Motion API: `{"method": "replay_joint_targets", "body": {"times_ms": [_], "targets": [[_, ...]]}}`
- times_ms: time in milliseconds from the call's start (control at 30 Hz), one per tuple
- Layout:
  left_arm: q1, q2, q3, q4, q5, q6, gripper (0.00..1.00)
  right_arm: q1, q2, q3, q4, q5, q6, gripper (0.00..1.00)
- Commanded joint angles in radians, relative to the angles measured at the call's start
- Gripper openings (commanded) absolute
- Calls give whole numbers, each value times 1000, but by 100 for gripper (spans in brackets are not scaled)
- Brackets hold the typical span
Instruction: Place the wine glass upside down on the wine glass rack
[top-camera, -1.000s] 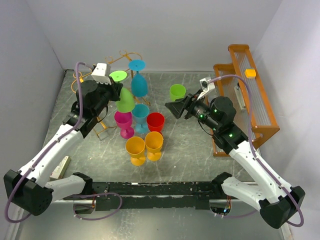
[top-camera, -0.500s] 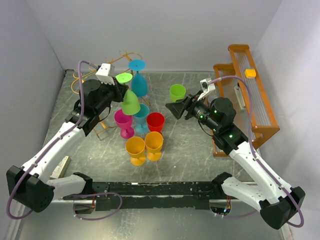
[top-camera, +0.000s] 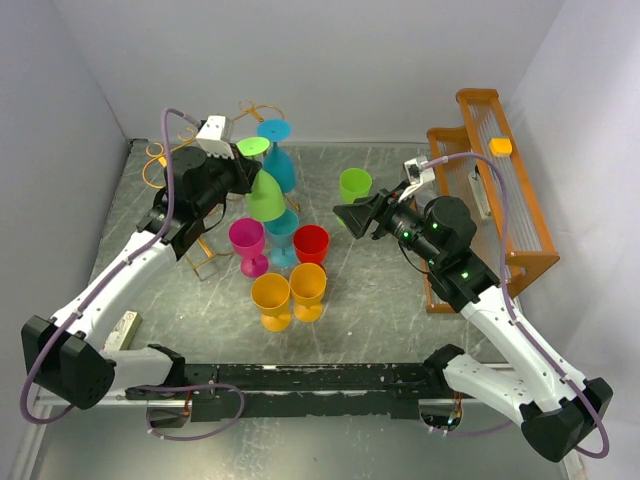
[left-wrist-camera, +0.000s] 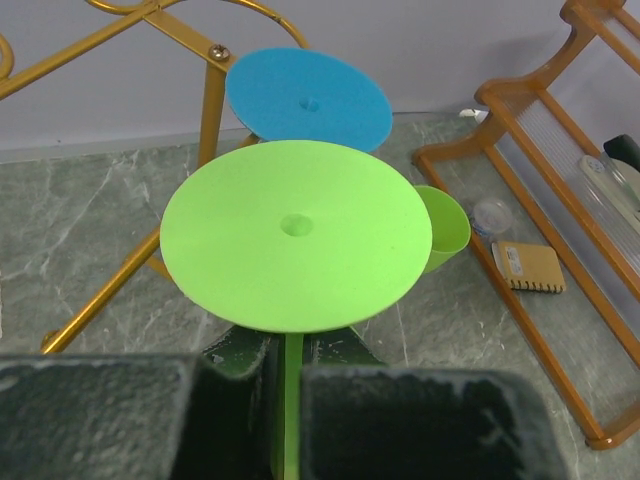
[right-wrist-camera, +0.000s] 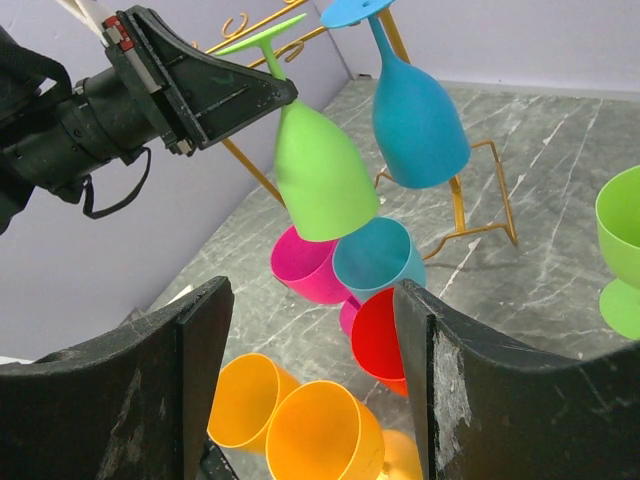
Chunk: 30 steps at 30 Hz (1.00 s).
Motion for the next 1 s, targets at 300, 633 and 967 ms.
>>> {"method": "replay_joint_targets", "body": {"times_ms": [300, 633, 967], "targets": [[5, 35, 36, -8, -104, -23, 7, 2, -20, -12, 2, 16, -13, 66], [5, 29, 32, -9, -139, -63, 7, 2, -14, -13, 7, 10, -10, 66], [5, 68, 63, -33, -165, -70, 14, 2, -16, -10, 5, 11, -10, 66]]}}
